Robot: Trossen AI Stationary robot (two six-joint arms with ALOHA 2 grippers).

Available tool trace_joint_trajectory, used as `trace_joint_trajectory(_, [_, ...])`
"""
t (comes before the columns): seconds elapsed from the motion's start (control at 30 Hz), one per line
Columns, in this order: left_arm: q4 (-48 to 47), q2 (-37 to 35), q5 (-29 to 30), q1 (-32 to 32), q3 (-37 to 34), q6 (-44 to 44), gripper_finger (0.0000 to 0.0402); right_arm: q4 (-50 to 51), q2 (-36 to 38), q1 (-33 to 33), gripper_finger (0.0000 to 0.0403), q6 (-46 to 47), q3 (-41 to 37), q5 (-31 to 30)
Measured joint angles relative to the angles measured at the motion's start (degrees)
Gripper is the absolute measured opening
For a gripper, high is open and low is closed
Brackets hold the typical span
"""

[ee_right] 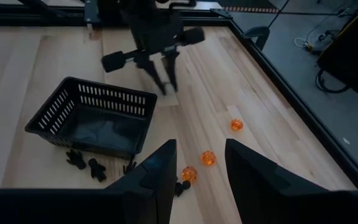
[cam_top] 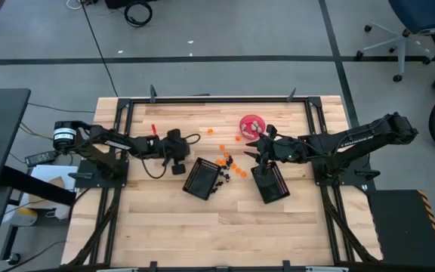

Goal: Sort Halloween decoration
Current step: Put the white skull toy into the pink container

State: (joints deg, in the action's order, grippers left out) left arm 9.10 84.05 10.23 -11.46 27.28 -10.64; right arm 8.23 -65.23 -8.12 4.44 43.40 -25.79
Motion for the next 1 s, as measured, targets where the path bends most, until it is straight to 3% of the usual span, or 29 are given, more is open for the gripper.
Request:
trace_joint_trajectory(0.2, [0.4,0.2,5.6,-0.2,3.5,-3.5,0.0053,0.0,0.0,0.0,0.0141,-0.1,0.0,0.0])
trace_joint_trajectory(0.43, [0.6,0.7,5.8,-3.2,10.2,-7.9,0.0053,-1.3,0.0,0.0,0.0141,-0.5,0.0,0.0])
trace_joint_trajectory(0.53, [2.8,2.8,2.6,-4.9,13.8,-8.7,0.0053,-2.3,0.0,0.0,0.0141,-1.1,0.0,0.0])
trace_joint_trajectory(0.73, [13.5,12.0,-5.8,-7.1,21.0,-6.3,0.0053,-3.8,0.0,0.0,0.0141,-1.2,0.0,0.0])
trace_joint_trajectory(1.0, [13.6,27.1,-7.5,-7.1,37.3,3.3,0.0053,-5.9,0.0,0.0,0.0141,-1.2,0.0,-2.1])
